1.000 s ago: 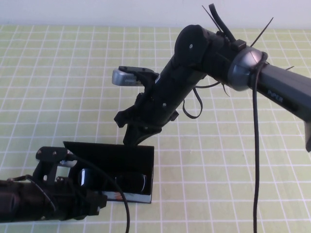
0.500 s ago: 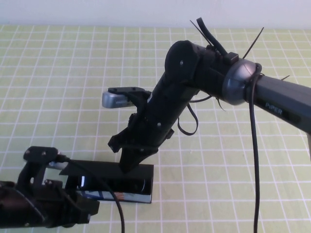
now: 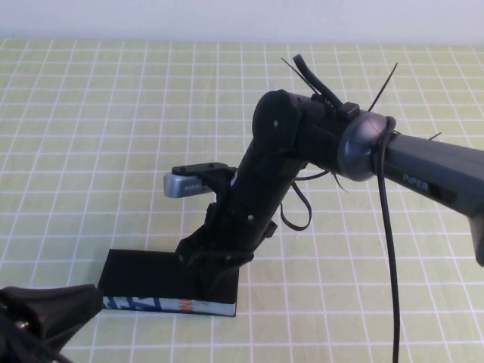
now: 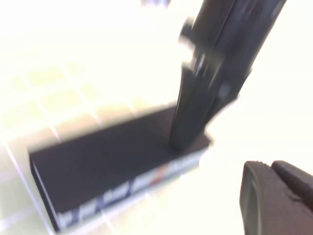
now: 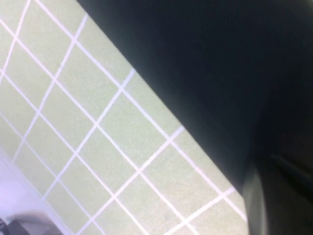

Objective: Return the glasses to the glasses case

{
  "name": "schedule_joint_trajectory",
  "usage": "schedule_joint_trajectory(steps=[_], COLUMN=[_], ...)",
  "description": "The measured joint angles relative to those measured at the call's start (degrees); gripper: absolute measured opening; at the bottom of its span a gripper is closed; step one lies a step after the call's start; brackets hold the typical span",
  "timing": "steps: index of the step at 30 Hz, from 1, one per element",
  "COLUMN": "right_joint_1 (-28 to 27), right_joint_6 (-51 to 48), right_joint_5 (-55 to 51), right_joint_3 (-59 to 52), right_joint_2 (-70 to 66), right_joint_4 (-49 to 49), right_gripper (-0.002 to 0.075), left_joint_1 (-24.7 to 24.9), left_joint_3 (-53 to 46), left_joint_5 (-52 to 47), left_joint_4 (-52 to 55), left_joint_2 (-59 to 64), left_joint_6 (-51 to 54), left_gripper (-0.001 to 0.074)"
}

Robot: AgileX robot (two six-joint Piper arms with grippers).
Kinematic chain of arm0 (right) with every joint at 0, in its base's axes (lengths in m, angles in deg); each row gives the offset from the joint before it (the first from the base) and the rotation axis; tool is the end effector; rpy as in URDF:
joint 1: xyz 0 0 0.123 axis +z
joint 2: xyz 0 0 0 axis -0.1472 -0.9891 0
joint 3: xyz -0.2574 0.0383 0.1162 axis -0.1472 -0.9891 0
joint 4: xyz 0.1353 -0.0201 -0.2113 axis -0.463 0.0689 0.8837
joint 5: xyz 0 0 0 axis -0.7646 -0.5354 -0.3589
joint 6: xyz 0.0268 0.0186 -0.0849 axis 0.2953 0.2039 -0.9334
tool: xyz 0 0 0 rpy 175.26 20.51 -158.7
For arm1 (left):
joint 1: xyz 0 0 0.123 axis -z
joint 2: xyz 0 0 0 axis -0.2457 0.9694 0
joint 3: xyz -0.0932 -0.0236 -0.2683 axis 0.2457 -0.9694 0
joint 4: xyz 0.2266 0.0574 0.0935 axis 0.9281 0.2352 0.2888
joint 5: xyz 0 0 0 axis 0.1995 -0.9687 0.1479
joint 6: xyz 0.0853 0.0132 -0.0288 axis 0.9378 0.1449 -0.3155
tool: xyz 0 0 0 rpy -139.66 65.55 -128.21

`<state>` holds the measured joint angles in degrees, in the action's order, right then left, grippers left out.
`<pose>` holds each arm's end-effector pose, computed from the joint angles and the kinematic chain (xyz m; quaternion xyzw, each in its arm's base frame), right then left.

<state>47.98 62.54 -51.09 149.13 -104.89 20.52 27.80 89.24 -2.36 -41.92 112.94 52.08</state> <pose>0.3063 0.3072 0.2084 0.3660 -0.8987 -0.2396 0.0320 0.0957 -0.0678 0.2640 0.2214 0.8314 -0.2670 0.4341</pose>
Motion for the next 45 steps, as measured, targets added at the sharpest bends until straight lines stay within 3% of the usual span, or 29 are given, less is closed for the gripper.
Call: schedule_joint_trajectory(steps=[7, 17, 24, 30, 37, 45], right_joint_1=[0.1, 0.3, 1.5, 3.0, 3.4, 3.4], right_joint_6=[0.1, 0.1, 0.9, 4.9, 6.9, 10.5], right_joint_5=[0.1, 0.1, 0.1, -0.3, 1.3, 9.5], right_joint_3=[0.0, 0.0, -0.3, -1.2, -12.6, -33.5], right_joint_2=[-0.6, -0.2, 9.1, 19.8, 35.6, 60.0], right_joint_4=[0.9, 1.6, 3.4, 8.6, 11.2, 14.4], right_gripper=[-0.0011, -0.0011, -0.0011, -0.0011, -0.0011, -0.0011], left_joint_1=[0.0, 0.0, 0.0, 0.0, 0.0, 0.0], left_joint_3=[-0.5, -0.5, -0.5, -0.5, -1.4, -11.0], left_joint_5=[0.6, 3.9, 13.4, 17.5, 16.8, 18.8], left_joint_4=[0.1, 0.5, 0.7, 8.3, 17.1, 19.1], left_joint_2=[-10.2, -13.6, -15.7, -24.7, -35.3, -35.7], left_joint_6=[-0.2, -0.2, 0.7, 1.1, -3.5, -5.1], left_gripper=[-0.0003, -0.0003, -0.0003, -0.0003, -0.0003, -0.0003])
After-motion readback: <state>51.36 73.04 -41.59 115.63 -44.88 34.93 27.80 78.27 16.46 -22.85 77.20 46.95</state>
